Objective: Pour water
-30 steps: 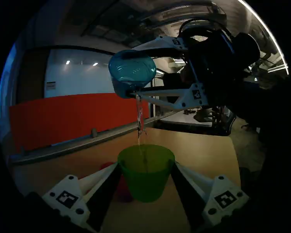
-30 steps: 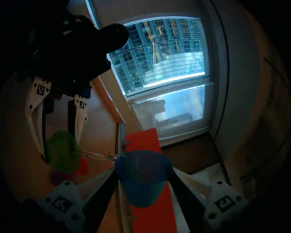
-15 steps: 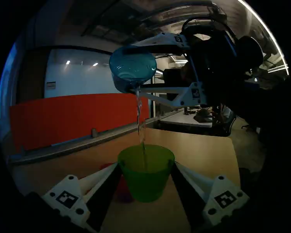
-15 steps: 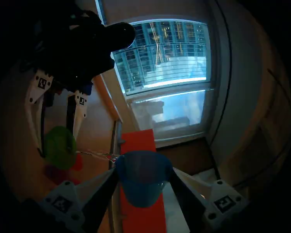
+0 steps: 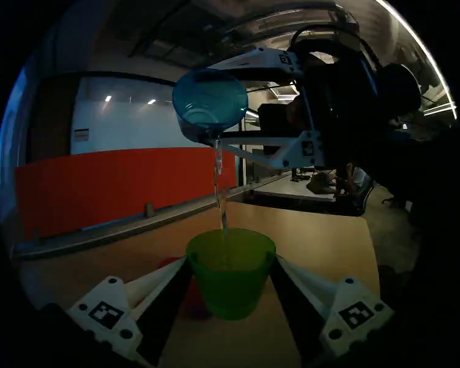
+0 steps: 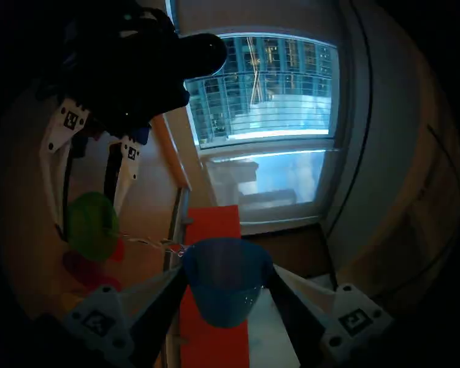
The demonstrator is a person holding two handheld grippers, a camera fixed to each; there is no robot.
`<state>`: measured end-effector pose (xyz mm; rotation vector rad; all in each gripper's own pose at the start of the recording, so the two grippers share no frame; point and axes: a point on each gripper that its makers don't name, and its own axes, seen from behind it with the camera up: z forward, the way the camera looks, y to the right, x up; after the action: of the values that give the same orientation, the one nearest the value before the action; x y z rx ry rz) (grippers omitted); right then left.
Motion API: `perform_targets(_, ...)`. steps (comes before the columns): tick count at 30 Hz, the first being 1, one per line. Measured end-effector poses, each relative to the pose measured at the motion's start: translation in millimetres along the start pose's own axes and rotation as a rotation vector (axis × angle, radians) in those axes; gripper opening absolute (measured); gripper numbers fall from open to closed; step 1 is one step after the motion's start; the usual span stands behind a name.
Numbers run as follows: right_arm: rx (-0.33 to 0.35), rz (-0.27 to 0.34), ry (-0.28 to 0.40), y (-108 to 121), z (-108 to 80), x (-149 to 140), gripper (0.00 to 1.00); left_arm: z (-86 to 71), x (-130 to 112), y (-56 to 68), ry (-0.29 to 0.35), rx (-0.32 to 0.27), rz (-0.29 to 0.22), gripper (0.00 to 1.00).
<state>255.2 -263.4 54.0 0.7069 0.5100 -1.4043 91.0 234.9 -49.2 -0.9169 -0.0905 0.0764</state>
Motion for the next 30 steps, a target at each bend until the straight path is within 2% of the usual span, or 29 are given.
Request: perform_targets(30, -0.045, -0.148, 0.018, 4.6, 13.7, 20.6, 0.9, -1.0, 0.8, -4.7, 0.008, 0.015, -0.006, 0.85)
